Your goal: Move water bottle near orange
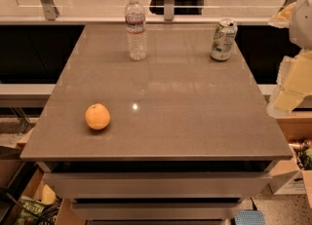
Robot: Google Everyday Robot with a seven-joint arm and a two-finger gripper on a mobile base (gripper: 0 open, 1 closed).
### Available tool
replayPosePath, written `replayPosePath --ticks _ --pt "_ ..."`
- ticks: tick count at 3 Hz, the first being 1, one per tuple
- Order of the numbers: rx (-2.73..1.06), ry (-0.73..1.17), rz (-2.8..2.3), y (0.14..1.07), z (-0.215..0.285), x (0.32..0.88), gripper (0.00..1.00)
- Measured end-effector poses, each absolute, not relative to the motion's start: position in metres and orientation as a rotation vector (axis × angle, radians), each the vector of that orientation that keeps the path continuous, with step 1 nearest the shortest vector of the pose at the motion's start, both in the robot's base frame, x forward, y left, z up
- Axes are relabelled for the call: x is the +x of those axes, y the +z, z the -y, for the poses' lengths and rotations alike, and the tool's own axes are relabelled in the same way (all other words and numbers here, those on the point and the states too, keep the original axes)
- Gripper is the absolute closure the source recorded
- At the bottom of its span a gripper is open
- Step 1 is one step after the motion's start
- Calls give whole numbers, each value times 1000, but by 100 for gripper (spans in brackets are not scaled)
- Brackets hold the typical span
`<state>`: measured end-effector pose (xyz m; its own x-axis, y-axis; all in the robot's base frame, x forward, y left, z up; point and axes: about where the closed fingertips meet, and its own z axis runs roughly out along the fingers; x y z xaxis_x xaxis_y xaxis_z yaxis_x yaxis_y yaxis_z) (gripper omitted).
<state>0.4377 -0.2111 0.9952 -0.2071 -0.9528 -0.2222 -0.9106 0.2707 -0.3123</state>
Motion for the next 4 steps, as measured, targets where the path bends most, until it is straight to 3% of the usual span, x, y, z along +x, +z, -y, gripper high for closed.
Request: replayPosePath --ticks 2,4 --pt "-1610 -156 -2159 1003 211 441 0" --pt "-1352 -22 -2096 1005 203 468 0"
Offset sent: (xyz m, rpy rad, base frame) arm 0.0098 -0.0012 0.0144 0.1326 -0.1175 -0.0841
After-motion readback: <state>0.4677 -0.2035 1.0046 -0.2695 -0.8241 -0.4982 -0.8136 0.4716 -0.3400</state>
